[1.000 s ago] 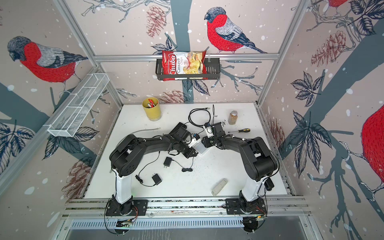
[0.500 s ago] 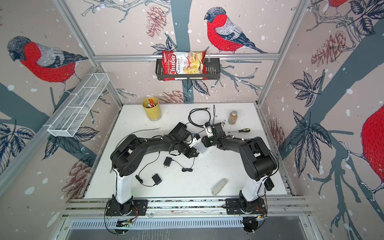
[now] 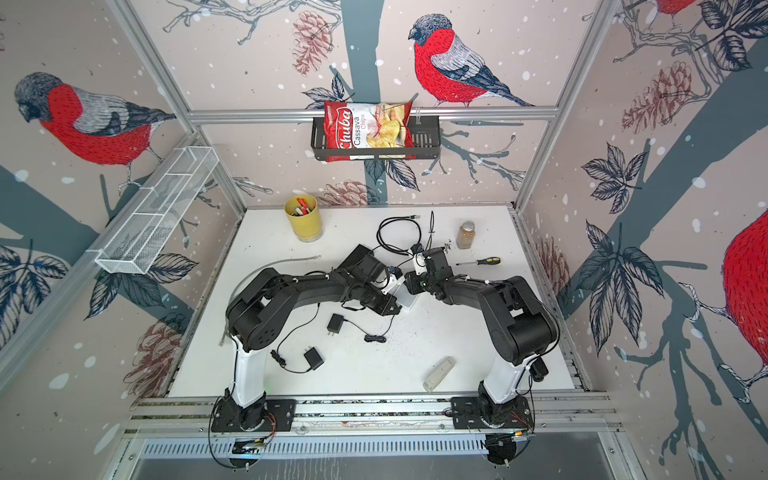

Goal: Insert the plug into the switch port
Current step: 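Open the left gripper and draw it back from the plug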

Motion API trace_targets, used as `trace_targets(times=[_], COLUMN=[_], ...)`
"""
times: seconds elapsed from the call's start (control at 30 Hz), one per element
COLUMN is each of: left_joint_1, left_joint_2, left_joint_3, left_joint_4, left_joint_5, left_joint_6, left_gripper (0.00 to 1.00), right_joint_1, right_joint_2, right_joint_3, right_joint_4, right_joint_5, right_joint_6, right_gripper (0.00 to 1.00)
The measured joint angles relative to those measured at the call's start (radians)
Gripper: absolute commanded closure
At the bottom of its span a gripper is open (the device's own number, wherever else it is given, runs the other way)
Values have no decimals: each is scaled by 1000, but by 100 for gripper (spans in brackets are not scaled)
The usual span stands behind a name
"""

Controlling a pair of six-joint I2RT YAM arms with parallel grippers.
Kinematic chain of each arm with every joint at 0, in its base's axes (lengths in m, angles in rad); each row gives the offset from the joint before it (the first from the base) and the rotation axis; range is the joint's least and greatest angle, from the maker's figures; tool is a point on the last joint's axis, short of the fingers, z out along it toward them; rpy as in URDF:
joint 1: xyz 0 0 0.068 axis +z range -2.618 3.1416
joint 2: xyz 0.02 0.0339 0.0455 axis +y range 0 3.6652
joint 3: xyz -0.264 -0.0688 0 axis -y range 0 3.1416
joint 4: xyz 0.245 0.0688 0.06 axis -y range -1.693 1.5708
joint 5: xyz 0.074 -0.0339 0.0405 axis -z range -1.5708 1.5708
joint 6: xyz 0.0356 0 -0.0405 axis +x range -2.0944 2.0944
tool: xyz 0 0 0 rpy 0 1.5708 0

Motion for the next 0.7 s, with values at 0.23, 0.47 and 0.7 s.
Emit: trace_targets(times=[0.23,0.47,0.7], left_joint_1=[-3,-6,12], left_joint_2=[0,-54,-127], left_joint_3=[-5,-68,-92], left_joint_4=[56,169,188], left_joint_5=[-50,-158,-158], left_joint_6=[-12,-8,-18], left_gripper=[82,64,57], right_joint_1=[-66,-113,-152], right_joint_2=[-5,-90,-140], right_joint_3=[40,86,77], right_joint_4=[-57,-269,-340], right_joint_5=[-51,-66,-40], right_joint_6=[63,151,185], right_gripper=[41,36,33])
